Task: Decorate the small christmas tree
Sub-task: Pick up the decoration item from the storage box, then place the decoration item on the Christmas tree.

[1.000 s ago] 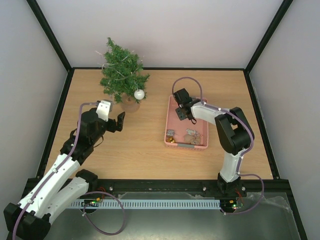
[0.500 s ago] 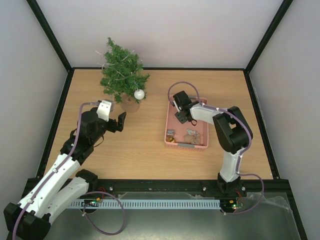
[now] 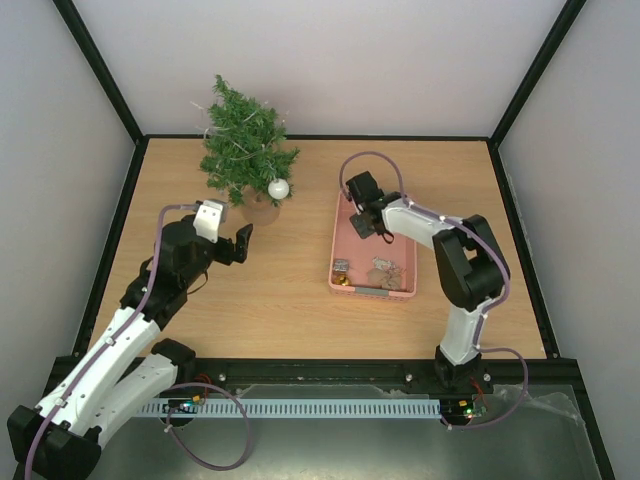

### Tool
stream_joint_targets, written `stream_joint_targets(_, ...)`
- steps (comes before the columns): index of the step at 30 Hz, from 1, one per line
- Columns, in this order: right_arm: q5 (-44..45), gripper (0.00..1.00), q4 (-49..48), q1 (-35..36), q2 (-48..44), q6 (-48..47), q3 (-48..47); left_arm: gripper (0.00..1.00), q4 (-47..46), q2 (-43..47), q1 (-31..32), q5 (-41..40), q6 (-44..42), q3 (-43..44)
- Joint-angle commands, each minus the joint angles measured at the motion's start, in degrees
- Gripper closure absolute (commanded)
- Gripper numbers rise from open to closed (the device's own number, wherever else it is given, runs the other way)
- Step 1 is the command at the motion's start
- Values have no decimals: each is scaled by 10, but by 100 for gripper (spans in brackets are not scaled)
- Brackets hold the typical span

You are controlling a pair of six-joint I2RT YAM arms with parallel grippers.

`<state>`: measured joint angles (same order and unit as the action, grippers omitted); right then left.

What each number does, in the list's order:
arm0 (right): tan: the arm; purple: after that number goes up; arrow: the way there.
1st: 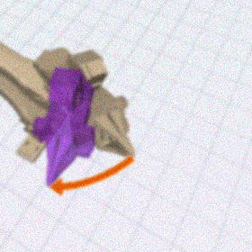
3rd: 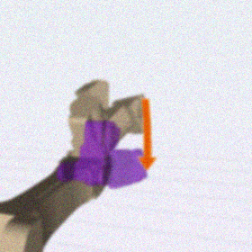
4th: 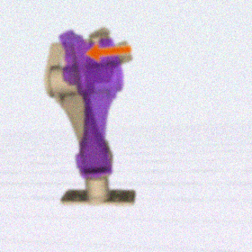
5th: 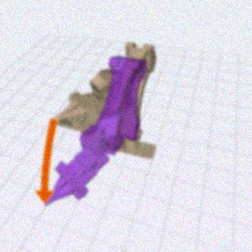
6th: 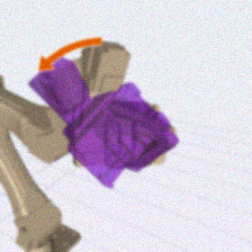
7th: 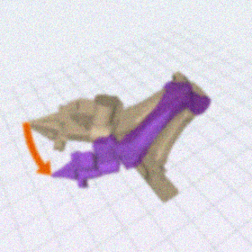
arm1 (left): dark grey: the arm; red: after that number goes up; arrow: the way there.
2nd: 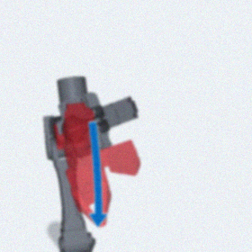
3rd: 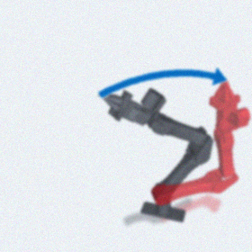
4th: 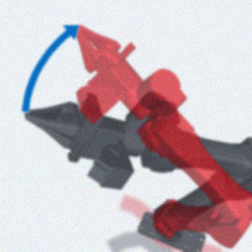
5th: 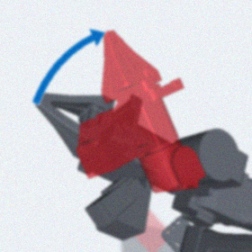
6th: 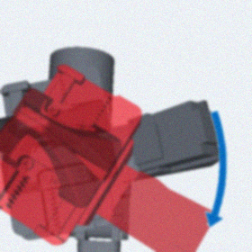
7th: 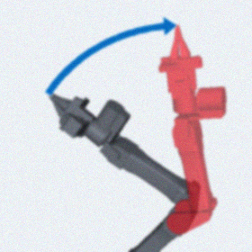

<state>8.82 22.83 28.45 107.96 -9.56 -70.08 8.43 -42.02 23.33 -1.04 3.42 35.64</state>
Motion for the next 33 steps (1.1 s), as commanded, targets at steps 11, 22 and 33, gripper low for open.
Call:
stream_joint_targets(11, -139, 98, 64, 54, -239, 247, -36, 9, 10, -5, 10, 74, 25, 103)
stream_joint_targets(22, -455, 98, -21, 99, -378, 194, -10, 36, 36, -55, 23, 325, -104, 176)
stream_joint_targets(33, -476, 98, -286, 104, -442, 485, 84, 59, -100, -24, 47, 348, -84, 129)
